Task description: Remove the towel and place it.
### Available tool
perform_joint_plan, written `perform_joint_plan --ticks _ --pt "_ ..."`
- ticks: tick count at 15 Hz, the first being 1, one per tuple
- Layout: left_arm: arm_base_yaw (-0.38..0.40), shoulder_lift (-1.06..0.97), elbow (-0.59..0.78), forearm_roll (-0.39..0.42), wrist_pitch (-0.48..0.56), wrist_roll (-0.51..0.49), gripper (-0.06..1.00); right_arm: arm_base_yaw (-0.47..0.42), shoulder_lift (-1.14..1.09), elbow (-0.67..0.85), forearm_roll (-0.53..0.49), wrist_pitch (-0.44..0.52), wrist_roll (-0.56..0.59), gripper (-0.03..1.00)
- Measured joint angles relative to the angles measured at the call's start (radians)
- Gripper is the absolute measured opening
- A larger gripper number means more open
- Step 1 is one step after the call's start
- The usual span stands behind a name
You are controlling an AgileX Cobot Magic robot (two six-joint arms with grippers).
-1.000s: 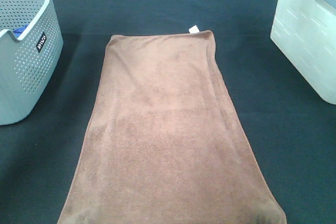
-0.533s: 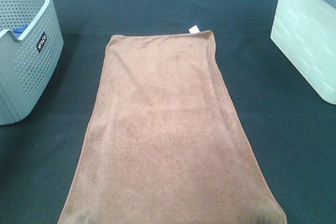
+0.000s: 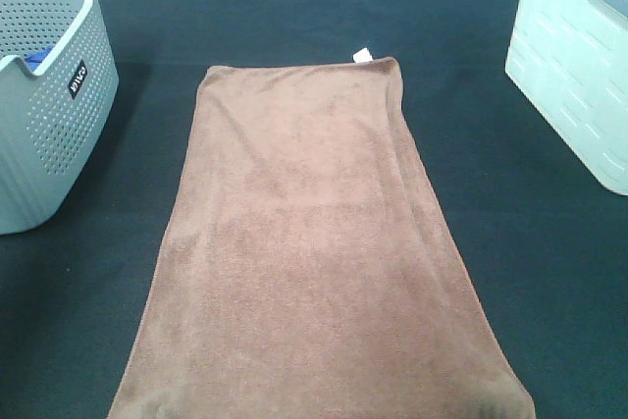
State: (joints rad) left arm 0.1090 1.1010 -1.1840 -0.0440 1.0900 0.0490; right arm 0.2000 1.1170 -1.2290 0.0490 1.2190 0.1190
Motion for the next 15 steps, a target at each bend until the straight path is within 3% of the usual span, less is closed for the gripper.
perform_joint_plan --ticks 3,6,10,15 --pt "0.000 -0.391 0.254 0.000 -0.012 -0.008 0.86 0.000 -0.347 0.268 -0.023 0.004 0.002 0.60" --pt "0.000 -0.714 0.381 0.000 0.015 -0.009 0.85 0.000 -0.646 0.397 -0.041 0.005 0.001 0.60" --pt "0.000 -0.973 0.417 -0.001 0.116 0.001 0.85 0.000 -0.945 0.508 -0.108 0.006 0.001 0.60" --pt "0.000 -1.105 0.455 -0.006 0.129 0.012 0.85 0.000 -1.115 0.622 -0.123 0.006 -0.046 0.60"
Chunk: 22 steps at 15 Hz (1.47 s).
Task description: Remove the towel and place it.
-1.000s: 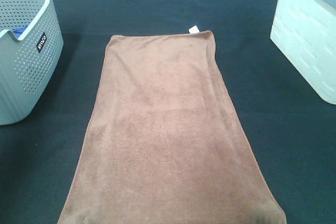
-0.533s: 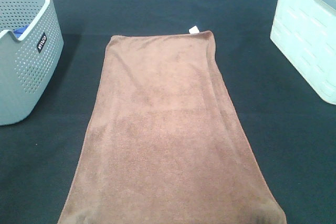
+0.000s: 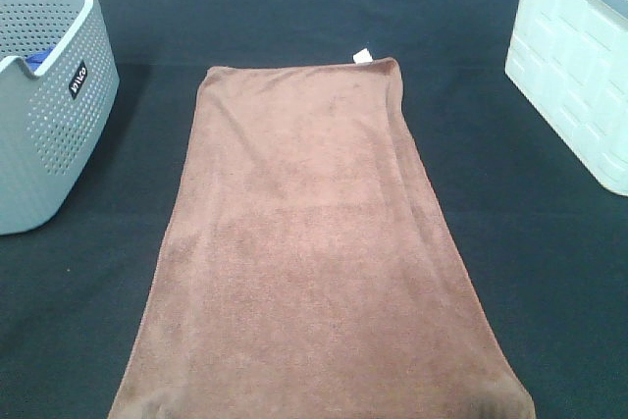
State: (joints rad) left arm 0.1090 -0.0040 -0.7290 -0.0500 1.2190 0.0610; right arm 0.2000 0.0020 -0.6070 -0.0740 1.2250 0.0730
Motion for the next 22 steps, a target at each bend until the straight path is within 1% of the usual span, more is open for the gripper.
perform_joint_plan --ticks 4,8,10,14,18,22 --pt "0.000 -0.002 0.039 -0.023 0.002 0.018 0.85 0.000 -0.007 0.054 0.000 -0.020 -0.010 0.60" --pt "0.000 -0.002 0.159 -0.029 0.001 0.018 0.85 0.000 -0.007 0.081 0.001 -0.123 -0.025 0.60" --pt "0.000 -0.002 0.176 -0.034 -0.030 0.018 0.84 0.000 -0.007 0.101 0.001 -0.152 -0.025 0.60" --pt "0.000 -0.002 0.217 -0.065 -0.148 0.013 0.84 0.000 -0.007 0.104 0.001 -0.157 -0.026 0.60" --pt "0.000 -0.002 0.221 -0.062 -0.168 -0.014 0.84 0.000 -0.007 0.104 0.001 -0.157 -0.026 0.60" --pt "0.000 -0.002 0.221 -0.062 -0.168 -0.015 0.84 0.000 -0.007 0.104 0.001 -0.157 -0.026 0.60"
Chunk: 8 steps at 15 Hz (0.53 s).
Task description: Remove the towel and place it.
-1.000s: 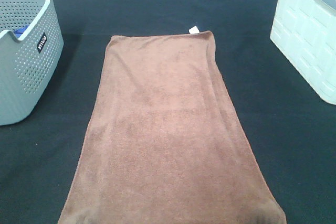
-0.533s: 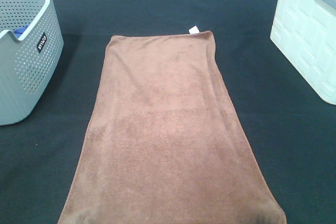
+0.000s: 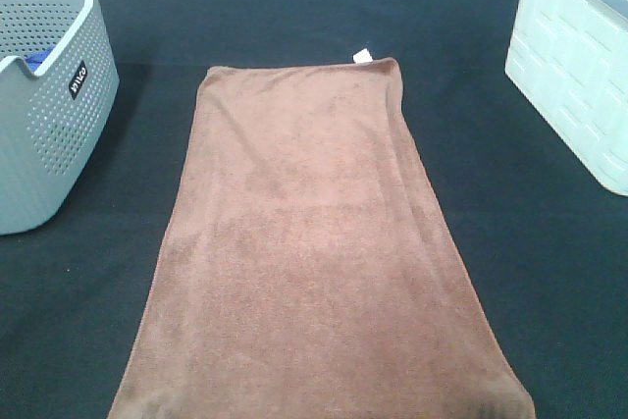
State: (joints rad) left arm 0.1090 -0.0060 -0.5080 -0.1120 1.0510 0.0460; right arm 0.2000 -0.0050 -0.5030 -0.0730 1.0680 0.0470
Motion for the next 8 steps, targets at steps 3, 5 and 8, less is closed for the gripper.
perform_joint_plan --ticks 3,5,8 --pt "0.000 0.000 0.000 0.000 0.000 -0.001 0.84 -0.020 0.000 0.000 0.000 0.000 0.000 0.60" --pt "0.000 0.000 0.000 0.000 0.000 -0.002 0.84 -0.075 0.000 0.000 0.000 0.000 0.000 0.60" --pt "0.000 0.000 0.000 0.000 0.000 -0.003 0.84 -0.083 0.000 0.000 0.000 0.000 0.000 0.60"
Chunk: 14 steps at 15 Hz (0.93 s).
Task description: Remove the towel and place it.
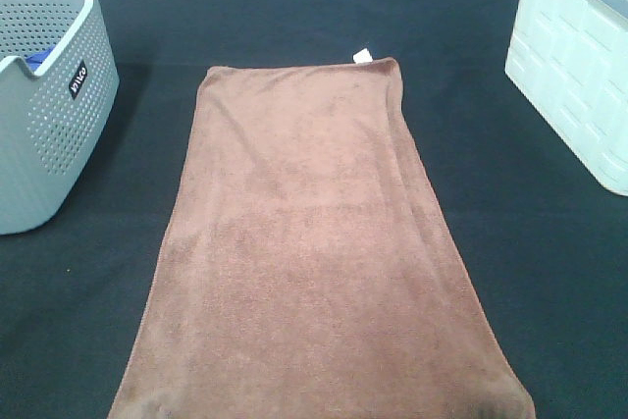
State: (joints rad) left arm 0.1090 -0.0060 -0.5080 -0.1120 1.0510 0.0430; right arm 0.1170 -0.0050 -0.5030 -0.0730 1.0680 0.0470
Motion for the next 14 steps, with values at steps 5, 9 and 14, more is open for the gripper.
perform_joint_plan --ticks 5,9,14 --pt "0.000 0.000 0.000 0.000 -0.001 0.000 0.84 0.000 0.000 0.000 0.000 0.000 0.000 0.60" --pt "0.000 0.000 0.000 0.000 -0.001 0.000 0.84 0.000 0.000 0.000 0.000 0.000 0.000 0.60" --pt "0.000 0.000 0.000 0.000 -0.001 0.000 0.84 0.000 0.000 0.000 0.000 0.000 0.000 0.60"
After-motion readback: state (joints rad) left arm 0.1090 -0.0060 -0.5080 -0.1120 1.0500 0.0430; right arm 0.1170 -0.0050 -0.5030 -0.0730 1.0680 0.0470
